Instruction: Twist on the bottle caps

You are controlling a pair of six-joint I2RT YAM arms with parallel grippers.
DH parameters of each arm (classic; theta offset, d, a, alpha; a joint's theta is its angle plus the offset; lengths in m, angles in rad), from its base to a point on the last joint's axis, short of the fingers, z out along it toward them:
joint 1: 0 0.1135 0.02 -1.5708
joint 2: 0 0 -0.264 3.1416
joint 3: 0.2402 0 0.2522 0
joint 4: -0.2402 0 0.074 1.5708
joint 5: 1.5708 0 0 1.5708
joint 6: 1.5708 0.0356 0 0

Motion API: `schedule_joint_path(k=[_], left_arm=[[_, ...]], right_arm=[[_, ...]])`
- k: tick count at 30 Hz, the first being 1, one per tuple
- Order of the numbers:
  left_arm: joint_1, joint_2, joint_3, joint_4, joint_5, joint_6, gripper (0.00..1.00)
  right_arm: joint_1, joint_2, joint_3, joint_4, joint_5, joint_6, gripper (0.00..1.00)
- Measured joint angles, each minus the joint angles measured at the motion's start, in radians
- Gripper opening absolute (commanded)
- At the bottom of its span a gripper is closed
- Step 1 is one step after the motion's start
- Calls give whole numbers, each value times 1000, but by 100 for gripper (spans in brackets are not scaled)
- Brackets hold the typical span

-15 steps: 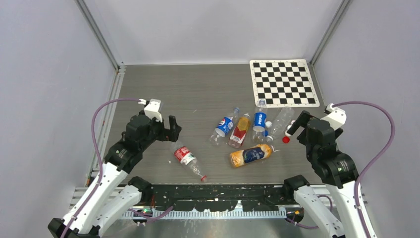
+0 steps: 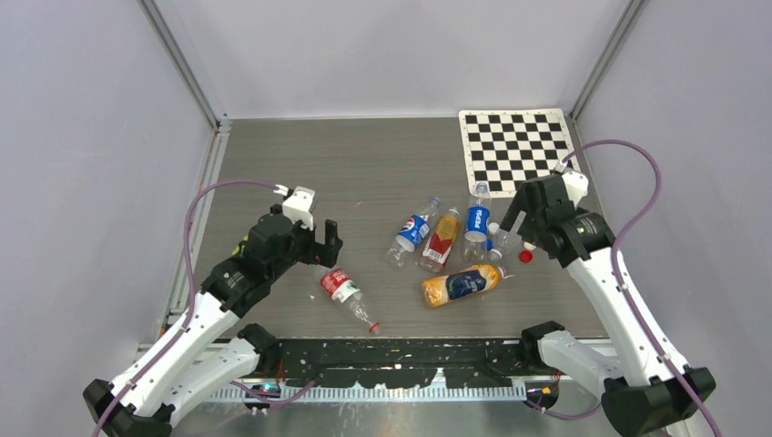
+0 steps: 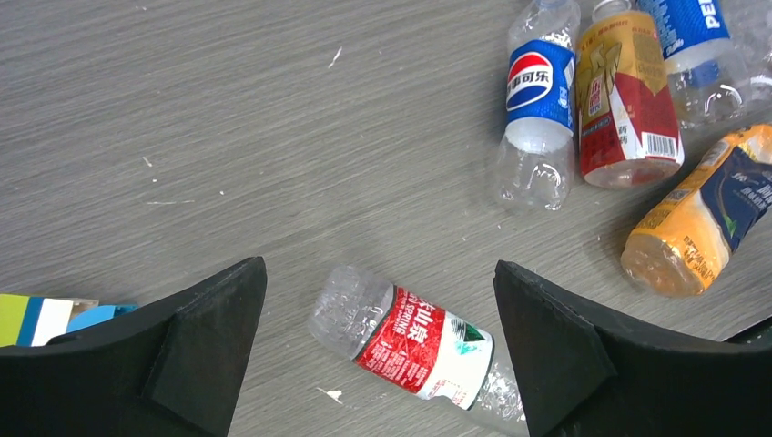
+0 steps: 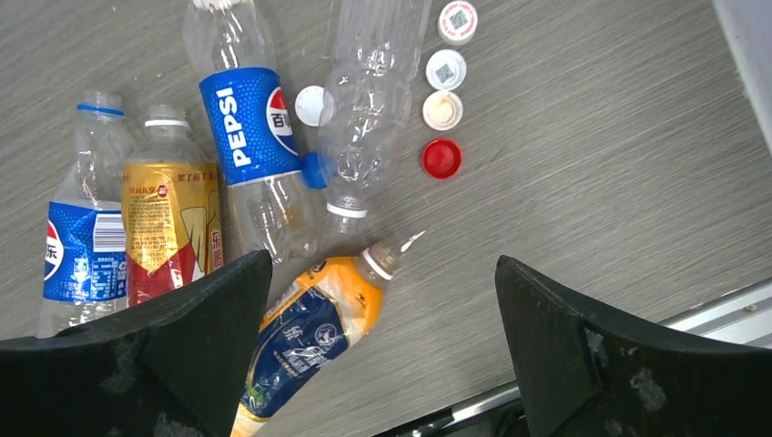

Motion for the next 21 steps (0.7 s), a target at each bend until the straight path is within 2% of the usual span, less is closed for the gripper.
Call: schedule_joint_path(k=[8,13,17,21], left_arm=[[-21,18,-7,-2,-16,3,100],[-21,11,-7,-1,-21,6,100],[-21,-6,-8,-2,-23,6,100],[-22,-22,-8,-2,-29,16,100]], right_arm=[[-41,151,64,-39,-40,105,100],[-229,275,167,-64,-139,124,100],[-385,345,182,-67,-171,121,100],[-460,371,174,-57,-152,107,97]])
